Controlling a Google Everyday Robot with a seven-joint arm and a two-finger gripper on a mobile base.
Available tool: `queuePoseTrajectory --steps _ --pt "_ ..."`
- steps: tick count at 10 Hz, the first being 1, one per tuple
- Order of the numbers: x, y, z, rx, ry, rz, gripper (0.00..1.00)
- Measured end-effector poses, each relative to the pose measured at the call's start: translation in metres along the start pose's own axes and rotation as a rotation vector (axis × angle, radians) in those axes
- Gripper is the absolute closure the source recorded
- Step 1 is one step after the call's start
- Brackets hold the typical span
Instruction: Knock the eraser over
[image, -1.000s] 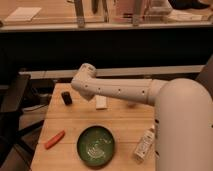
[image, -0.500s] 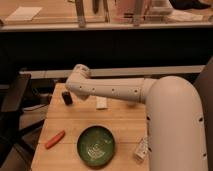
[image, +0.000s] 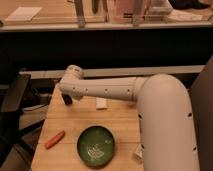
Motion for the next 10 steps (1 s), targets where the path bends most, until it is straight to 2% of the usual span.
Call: queuePoseTrajectory --steps 3,4,10 --pt "0.003 0.000 0.001 0.009 0.006 -0.018 0.99" --pt "-0.006 -0.017 0.003 0.034 0.013 -0.041 0.99" --pt "-0.005 -0.028 0.007 0.068 0.030 -0.064 0.99"
